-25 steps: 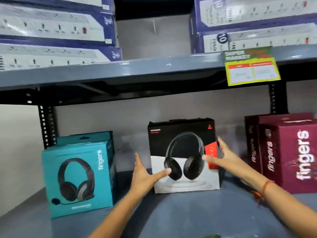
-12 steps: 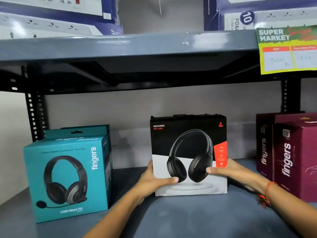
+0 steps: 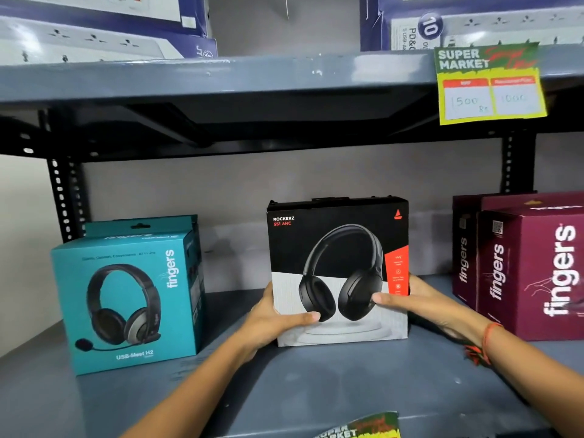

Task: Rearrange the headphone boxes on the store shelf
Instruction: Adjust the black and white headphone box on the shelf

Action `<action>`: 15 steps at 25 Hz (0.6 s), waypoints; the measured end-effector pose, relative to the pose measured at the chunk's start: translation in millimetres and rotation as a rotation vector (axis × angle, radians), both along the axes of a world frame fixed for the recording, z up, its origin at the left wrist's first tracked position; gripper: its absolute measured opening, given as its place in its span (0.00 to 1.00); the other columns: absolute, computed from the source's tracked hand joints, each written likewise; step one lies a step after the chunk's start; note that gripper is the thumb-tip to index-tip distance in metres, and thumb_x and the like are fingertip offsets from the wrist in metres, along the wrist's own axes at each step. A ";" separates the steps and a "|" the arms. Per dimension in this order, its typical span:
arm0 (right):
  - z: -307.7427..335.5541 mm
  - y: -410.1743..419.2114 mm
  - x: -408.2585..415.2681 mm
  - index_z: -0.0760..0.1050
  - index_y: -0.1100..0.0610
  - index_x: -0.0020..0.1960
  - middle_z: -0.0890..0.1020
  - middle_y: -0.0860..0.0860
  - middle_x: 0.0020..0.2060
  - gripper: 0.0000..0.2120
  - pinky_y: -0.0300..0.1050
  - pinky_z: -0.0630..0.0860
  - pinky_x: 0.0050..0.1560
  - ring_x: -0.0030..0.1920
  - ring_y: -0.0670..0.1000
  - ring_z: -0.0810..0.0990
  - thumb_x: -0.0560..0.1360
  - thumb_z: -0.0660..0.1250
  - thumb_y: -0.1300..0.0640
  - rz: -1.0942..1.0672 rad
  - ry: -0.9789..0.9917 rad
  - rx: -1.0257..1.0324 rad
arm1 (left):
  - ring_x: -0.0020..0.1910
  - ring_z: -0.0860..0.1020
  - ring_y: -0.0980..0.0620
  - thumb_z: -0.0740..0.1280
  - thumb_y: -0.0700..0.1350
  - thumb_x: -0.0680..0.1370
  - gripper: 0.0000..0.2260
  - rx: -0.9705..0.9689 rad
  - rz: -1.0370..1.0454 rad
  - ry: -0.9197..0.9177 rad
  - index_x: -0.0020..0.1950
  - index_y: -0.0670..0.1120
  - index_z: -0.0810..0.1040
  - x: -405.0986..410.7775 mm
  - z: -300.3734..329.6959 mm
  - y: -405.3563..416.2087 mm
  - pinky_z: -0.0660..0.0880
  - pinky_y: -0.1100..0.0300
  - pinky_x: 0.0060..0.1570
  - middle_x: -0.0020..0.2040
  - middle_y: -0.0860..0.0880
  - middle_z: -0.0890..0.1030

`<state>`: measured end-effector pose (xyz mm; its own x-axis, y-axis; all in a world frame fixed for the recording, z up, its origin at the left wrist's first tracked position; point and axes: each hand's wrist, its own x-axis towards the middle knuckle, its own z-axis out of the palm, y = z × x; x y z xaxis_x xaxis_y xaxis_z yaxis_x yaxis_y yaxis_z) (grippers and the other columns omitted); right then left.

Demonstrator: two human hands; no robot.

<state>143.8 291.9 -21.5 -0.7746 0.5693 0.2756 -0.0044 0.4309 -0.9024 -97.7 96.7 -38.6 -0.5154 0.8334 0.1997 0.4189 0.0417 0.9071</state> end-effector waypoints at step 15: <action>54.1 -134.0 -36.3 0.53 0.50 0.83 0.55 0.36 0.81 0.50 0.43 0.54 0.80 0.82 0.46 0.54 0.70 0.71 0.34 -0.419 0.733 0.770 | 0.77 0.63 0.57 0.69 0.65 0.73 0.37 0.656 0.559 0.799 0.79 0.59 0.60 -12.4 38.8 -122.3 0.61 0.64 0.75 0.80 0.56 0.63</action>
